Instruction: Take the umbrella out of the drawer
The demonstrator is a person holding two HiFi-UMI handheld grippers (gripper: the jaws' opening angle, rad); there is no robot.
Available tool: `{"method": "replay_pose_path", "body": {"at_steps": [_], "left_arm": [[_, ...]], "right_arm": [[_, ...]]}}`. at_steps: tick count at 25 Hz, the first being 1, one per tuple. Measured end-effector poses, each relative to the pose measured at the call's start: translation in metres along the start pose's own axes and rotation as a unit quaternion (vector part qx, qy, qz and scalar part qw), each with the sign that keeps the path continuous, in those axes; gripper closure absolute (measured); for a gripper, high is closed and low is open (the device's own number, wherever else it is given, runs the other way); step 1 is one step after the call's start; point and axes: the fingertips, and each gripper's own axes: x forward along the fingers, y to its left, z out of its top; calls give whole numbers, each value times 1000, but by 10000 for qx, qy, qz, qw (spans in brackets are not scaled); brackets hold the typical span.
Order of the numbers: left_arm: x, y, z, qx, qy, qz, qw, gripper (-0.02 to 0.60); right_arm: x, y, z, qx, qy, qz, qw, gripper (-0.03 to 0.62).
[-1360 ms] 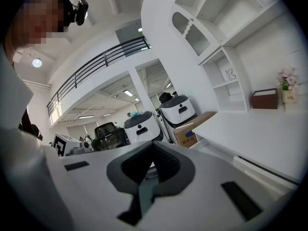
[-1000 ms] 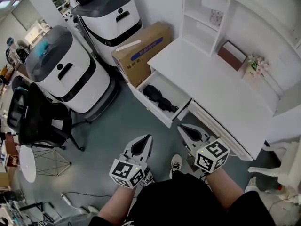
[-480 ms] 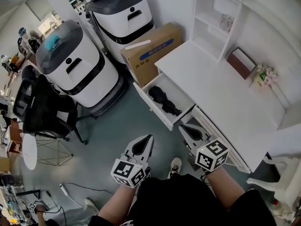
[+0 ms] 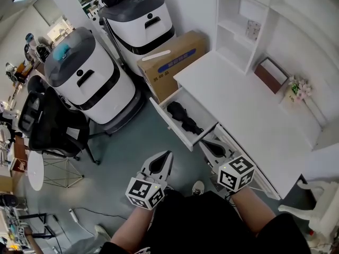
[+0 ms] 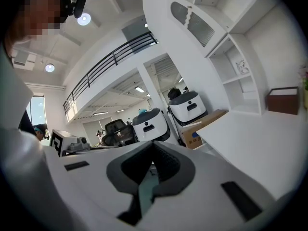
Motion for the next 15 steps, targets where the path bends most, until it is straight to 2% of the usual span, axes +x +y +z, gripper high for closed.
{"method": "replay_pose_path", "body": {"at_steps": [8, 15], "left_arm": [[7, 10, 0, 25, -33, -36, 10000, 578], [28, 37, -8, -41, -12, -253, 9997, 578]], "right_arm": [[16, -9, -2, -28, 60, -21, 10000, 592], [44, -21, -7, -61, 141, -190, 9997, 592]]}}
